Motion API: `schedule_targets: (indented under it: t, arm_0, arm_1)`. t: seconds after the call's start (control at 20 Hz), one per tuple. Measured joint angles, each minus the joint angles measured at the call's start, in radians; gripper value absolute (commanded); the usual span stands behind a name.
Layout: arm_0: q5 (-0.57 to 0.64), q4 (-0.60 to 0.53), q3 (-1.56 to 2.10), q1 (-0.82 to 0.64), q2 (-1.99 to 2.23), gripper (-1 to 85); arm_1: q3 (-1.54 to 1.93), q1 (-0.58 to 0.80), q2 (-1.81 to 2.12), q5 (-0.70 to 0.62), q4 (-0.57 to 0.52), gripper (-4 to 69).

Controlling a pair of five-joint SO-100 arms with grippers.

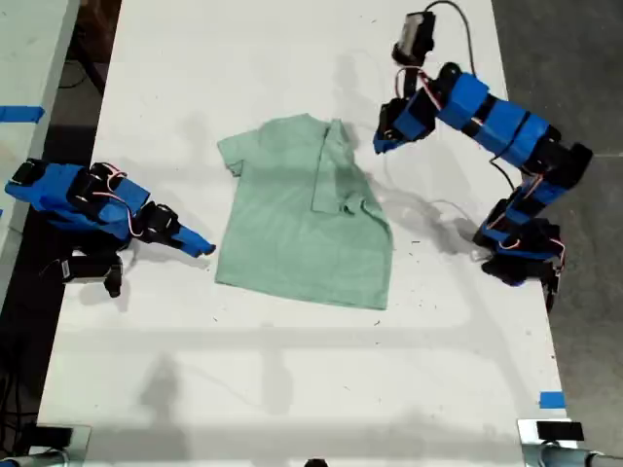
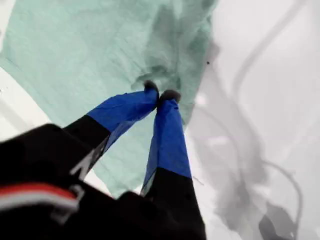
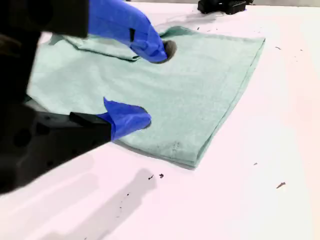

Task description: Fold t shirt

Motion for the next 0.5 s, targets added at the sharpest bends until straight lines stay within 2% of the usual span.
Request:
schedule_targets:
  t: [0.15,0.25,0.5]
  arm_0:
    - [0.000,0.000,0.000,0.000,0.000,17.3]
    - [0.000,0.000,0.000,0.000,0.000,17.3]
    - [0.000,0.000,0.000,0.000,0.000,17.3]
  arm_1:
    - [0.281,-0.011,0.322,0.023,0.006,-0.2]
    - [0.551,-0.035,0.552,0.080,-0.052,-0.1]
    - [1.235,-0.216,1.126,0.262,-0.224,0.0]
